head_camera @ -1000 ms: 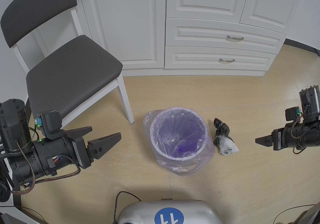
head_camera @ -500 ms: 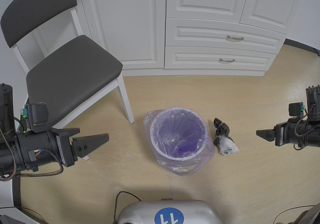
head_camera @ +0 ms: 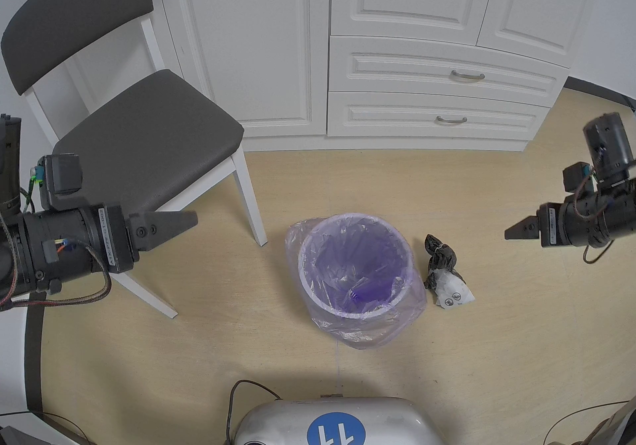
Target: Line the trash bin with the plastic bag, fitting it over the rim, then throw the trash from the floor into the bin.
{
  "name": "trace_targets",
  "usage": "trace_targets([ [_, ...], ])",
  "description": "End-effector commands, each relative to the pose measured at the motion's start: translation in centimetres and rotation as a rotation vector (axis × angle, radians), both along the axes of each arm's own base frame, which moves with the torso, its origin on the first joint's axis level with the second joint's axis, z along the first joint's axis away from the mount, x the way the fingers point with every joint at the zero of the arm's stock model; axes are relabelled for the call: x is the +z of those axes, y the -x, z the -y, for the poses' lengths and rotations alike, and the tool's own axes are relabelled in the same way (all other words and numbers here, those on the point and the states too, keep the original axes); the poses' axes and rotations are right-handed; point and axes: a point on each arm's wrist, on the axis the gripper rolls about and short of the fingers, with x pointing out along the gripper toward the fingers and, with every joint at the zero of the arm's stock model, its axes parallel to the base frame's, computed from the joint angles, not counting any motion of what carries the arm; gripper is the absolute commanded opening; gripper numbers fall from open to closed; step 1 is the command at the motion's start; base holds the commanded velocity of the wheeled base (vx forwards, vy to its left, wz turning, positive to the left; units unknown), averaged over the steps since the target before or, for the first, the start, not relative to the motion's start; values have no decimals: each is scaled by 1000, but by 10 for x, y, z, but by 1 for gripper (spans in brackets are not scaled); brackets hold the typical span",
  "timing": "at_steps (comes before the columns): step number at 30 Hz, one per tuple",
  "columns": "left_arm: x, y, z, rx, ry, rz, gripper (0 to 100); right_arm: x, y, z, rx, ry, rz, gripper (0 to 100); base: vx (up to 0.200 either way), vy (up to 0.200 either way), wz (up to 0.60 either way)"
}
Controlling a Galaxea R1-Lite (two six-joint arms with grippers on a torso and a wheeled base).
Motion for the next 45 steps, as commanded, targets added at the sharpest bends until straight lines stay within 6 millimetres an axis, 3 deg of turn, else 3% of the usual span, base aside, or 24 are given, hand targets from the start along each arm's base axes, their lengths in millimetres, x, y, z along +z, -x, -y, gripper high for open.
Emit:
trace_targets([
  [1,-19,-17,2,53,-22,-79,100,-31,-69,-18,-95,-11,-176,100,0,0,0],
  [8,-12,-5,2,22,22,3,100,-49,-72,-11,-94,-12,-95,100,0,0,0],
  [13,-9,15,5,-45,27,34,100,-55,-71,0,-80,26,-32,100,0,0,0],
  [23,-11,19,4,-64,4,47,100,-65,-74,15,-87,60,-61,100,0,0,0],
  [27,-12,18,5,-66,3,45,100,-77,-88,25,-121,56,-51,100,0,0,0],
  [28,-12,17,6,-66,1,44,100,-90,-98,31,-142,53,-48,100,0,0,0],
  [33,-11,20,6,-88,-15,61,100,-113,-112,37,-141,76,-67,100,0,0,0],
  [45,-12,19,10,-108,-35,59,100,-146,-138,43,-125,61,-64,100,0,0,0],
])
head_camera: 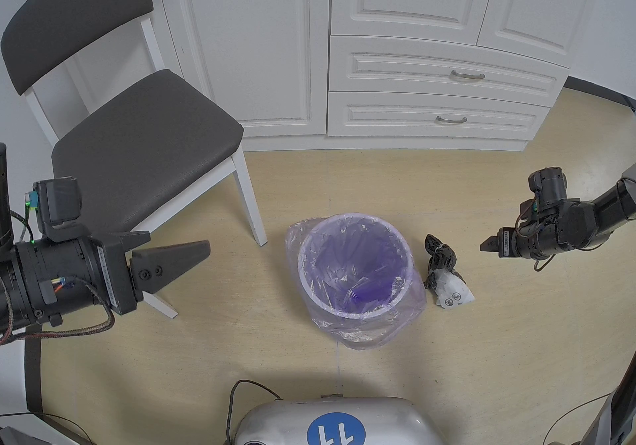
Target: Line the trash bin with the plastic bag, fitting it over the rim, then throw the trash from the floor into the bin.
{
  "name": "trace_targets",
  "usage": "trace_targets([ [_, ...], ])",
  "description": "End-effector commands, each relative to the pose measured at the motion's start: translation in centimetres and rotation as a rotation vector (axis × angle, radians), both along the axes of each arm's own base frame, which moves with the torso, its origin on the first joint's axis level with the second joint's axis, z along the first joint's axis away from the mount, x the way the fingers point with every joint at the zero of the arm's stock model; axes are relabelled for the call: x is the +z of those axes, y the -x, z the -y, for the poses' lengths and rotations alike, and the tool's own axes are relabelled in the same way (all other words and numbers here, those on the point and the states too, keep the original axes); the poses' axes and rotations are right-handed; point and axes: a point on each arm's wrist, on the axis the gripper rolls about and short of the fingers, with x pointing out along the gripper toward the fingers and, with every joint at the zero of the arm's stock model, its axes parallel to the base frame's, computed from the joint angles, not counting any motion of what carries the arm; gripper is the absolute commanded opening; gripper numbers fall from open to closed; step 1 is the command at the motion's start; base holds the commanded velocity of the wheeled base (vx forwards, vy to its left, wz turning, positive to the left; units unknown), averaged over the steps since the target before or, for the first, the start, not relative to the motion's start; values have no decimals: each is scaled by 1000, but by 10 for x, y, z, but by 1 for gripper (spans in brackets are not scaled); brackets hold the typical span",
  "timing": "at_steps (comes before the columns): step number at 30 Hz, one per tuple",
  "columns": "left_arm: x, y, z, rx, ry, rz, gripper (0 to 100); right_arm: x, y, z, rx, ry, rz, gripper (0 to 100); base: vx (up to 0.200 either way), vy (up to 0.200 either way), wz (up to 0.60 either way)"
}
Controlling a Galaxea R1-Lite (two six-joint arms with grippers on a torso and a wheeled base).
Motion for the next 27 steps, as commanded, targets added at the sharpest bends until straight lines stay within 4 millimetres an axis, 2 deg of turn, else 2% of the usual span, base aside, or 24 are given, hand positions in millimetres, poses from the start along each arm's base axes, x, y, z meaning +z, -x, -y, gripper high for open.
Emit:
trace_targets([
  [1,-2,-4,3,0,-9,-14,100,-29,-14,5,-12,0,-41,100,0,0,0],
  [7,-4,-4,3,0,-11,-16,100,-57,-28,8,12,-40,-34,100,0,0,0],
  [27,-5,-3,2,0,-12,-18,100,-94,-46,14,-1,-45,-46,100,0,0,0],
])
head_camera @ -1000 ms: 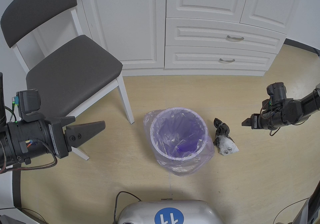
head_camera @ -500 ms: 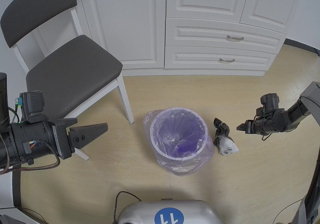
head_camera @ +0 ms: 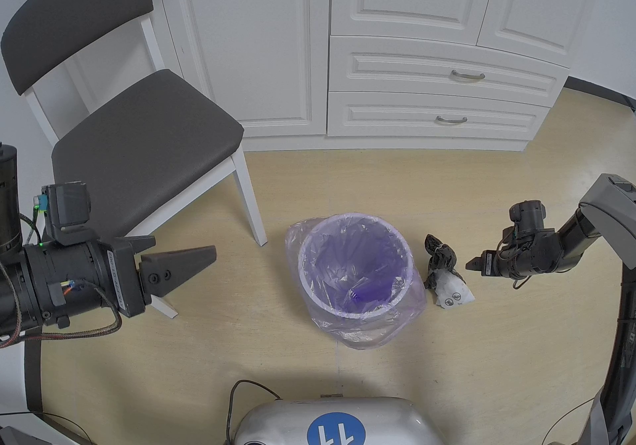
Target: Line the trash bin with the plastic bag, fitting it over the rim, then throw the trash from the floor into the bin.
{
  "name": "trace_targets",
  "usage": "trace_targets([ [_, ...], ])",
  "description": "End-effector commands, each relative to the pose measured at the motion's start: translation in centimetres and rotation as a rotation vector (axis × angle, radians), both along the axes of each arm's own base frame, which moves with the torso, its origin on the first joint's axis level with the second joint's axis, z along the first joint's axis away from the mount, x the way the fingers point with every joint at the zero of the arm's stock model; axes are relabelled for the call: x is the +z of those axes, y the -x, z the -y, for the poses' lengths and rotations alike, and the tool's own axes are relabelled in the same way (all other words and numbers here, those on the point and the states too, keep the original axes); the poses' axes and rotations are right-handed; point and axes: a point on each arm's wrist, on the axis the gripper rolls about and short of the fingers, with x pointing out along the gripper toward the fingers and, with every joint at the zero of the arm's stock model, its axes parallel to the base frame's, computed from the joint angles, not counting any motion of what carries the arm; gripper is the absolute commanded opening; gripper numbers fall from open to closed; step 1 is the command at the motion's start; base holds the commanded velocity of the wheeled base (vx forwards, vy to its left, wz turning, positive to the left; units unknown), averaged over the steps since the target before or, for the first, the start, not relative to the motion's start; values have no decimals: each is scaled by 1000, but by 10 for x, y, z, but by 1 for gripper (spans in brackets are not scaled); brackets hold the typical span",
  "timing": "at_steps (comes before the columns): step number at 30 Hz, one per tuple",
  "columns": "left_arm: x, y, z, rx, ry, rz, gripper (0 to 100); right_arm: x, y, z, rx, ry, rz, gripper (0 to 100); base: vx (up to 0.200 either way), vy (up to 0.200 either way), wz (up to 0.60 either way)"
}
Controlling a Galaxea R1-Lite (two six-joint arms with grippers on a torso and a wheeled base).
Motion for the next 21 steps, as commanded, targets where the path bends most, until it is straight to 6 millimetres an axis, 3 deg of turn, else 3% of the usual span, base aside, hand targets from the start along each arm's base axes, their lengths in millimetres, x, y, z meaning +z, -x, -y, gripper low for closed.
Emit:
trace_targets([
  [1,-1,1,-1,0,1,-1,100,-11,-3,0,-1,-1,-20,100,0,0,0],
  [11,-2,0,0,-3,1,-12,100,-27,-19,0,16,-27,-20,100,0,0,0],
  [21,-1,-2,1,2,-3,-8,100,-53,-65,-7,-6,-113,45,100,0,0,0],
])
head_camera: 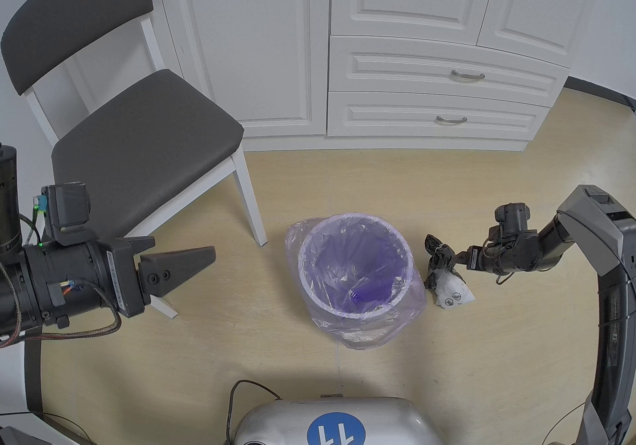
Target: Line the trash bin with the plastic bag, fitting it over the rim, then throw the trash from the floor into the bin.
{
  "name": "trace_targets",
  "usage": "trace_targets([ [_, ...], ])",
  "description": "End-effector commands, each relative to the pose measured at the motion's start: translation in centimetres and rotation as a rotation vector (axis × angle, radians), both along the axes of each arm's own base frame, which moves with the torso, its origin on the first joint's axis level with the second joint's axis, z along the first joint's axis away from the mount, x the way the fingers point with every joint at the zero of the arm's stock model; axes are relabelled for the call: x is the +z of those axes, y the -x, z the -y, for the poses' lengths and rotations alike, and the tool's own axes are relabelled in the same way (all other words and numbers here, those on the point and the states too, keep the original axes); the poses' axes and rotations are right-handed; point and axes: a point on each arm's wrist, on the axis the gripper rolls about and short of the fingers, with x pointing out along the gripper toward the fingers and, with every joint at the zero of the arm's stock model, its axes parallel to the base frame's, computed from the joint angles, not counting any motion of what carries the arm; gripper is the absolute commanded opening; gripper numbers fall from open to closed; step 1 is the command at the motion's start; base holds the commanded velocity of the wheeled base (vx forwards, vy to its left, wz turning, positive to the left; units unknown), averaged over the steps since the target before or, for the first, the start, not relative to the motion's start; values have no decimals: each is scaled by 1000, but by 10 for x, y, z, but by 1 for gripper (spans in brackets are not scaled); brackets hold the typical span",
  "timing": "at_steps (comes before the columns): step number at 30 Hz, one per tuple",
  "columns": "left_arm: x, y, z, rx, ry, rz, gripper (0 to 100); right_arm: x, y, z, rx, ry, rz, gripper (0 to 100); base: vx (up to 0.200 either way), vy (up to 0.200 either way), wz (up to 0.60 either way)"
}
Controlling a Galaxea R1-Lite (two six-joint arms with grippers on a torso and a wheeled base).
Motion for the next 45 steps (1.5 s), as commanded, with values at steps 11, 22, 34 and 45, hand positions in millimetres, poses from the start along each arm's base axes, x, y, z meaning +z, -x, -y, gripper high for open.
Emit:
trace_targets([
  [11,-1,-3,3,-3,-8,-4,100,-61,-81,-33,9,-58,122,100,0,0,0],
  [22,-13,-13,10,-21,-78,-29,100,-101,-84,-33,-12,-37,86,100,0,0,0],
  [34,-15,-16,10,-12,-83,-35,100,-109,-85,-33,-35,-23,138,100,0,0,0],
  [45,-18,-17,11,-12,-65,-6,100,-122,-84,-28,-44,-11,148,100,0,0,0],
])
